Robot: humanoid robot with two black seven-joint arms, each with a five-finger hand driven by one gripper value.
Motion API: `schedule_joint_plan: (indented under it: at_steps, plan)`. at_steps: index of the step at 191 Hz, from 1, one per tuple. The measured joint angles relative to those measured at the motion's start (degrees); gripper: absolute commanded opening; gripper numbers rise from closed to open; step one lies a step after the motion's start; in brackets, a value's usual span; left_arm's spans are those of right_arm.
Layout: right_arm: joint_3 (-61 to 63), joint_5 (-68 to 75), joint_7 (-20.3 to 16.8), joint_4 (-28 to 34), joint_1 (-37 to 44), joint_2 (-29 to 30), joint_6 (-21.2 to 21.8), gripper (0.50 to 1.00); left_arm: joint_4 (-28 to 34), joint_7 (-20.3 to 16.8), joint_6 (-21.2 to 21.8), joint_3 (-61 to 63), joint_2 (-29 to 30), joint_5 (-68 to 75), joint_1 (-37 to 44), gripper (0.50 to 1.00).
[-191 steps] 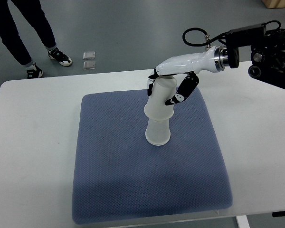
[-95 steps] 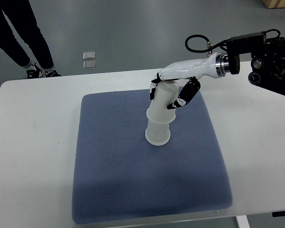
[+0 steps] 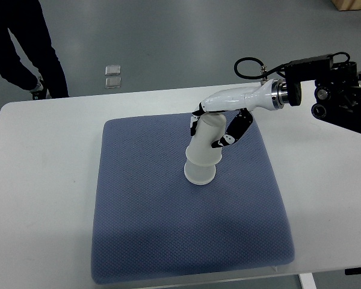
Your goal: Stack paper cups
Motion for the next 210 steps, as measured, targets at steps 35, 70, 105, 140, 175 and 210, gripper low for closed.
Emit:
schedule_joint_plan:
  at_steps: [35, 70, 105, 140, 175, 210]
  plan:
    - [-0.01, -0.09, 0.0, -1.11, -0.65, 0.38, -0.67, 0.856, 0.0, 0.0, 0.0, 0.0, 0.0, 0.0, 0.0, 1.0]
    - [0.1, 0.08, 0.02, -1.45, -0.79, 0.43, -0.66, 0.887, 0.0, 0.0, 0.0, 0.0, 0.0, 0.0, 0.0, 1.0]
    - [0.27, 0.46, 0.08, -1.28, -0.35, 0.42, -0.3, 0.895, 0.0, 0.0, 0.0, 0.0, 0.0, 0.0, 0.0, 1.0]
    - [0.43, 0.67, 0.08, -0.56, 1.38, 0.24, -0.08, 0.895, 0.0, 0.0, 0.0, 0.0, 0.0, 0.0, 0.0, 1.0]
    - [0.45, 0.85, 0.09, -0.4, 4.5, -0.32, 0.6, 0.895, 0.0, 0.0, 0.0, 0.0, 0.0, 0.0, 0.0, 1.0]
    - [1.85, 1.08, 0.09, -0.9, 6.61, -0.73, 0.79, 0.911, 0.0, 0.0, 0.0, 0.0, 0.0, 0.0, 0.0, 1.0]
